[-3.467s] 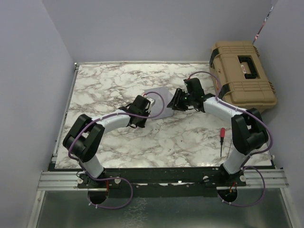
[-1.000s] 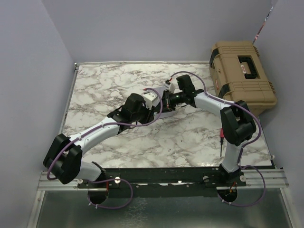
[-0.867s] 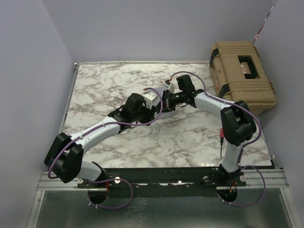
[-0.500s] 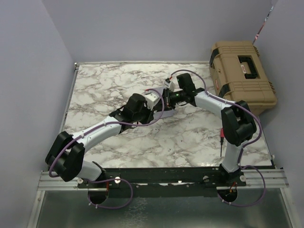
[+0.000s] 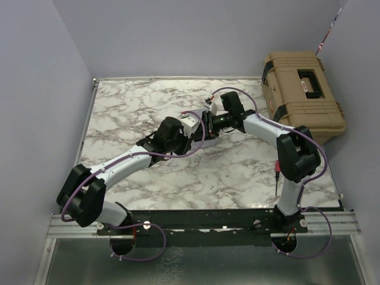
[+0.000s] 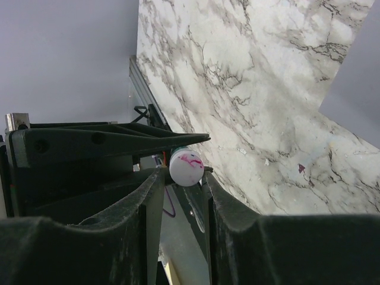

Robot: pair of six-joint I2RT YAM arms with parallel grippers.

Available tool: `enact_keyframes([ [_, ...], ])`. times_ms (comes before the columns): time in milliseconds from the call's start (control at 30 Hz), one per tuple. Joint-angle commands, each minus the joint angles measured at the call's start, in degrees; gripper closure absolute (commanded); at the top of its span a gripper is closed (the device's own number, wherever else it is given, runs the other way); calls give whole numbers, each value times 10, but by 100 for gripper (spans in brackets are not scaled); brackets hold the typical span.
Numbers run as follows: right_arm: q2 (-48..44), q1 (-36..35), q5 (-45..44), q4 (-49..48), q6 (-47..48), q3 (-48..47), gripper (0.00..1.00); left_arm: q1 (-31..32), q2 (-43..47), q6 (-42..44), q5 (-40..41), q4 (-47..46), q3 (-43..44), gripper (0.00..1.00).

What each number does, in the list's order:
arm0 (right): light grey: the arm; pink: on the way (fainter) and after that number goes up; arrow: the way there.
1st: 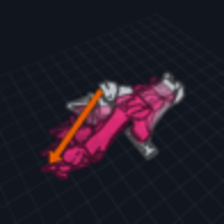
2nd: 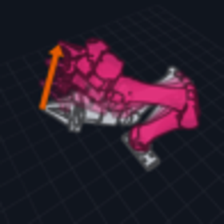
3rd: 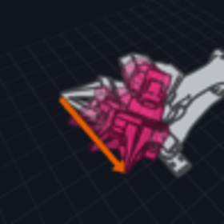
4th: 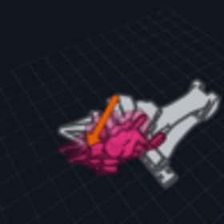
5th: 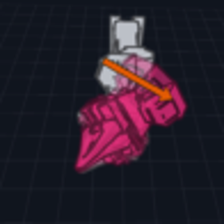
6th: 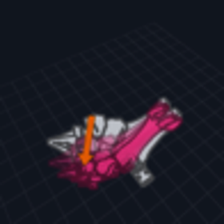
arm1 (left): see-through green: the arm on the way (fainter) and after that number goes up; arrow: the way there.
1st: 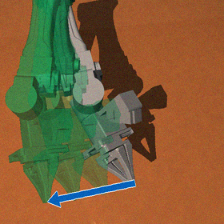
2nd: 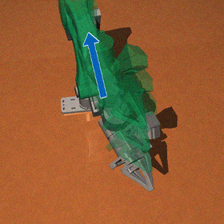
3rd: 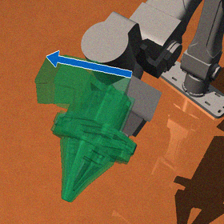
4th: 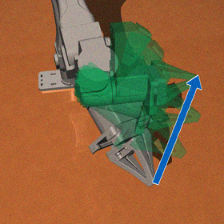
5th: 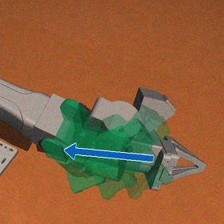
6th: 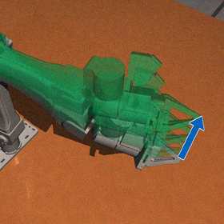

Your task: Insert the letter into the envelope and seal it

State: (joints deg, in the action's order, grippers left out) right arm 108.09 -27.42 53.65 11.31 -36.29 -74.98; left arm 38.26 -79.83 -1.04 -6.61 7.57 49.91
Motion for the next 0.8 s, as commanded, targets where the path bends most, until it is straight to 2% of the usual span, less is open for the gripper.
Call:
enact_keyframes([
  [0,-3,-3,25,17,14,-19,65,0,0,8,-4,2,12,100],
  [400,19,-4,17,0,6,-32,58,0,5,30,-38,-2,8,100],
  [567,20,-4,37,3,13,-32,59,0,6,29,-36,-4,10,100],
  [767,18,-4,73,59,68,-50,63,0,3,21,-35,-6,8,100],
])
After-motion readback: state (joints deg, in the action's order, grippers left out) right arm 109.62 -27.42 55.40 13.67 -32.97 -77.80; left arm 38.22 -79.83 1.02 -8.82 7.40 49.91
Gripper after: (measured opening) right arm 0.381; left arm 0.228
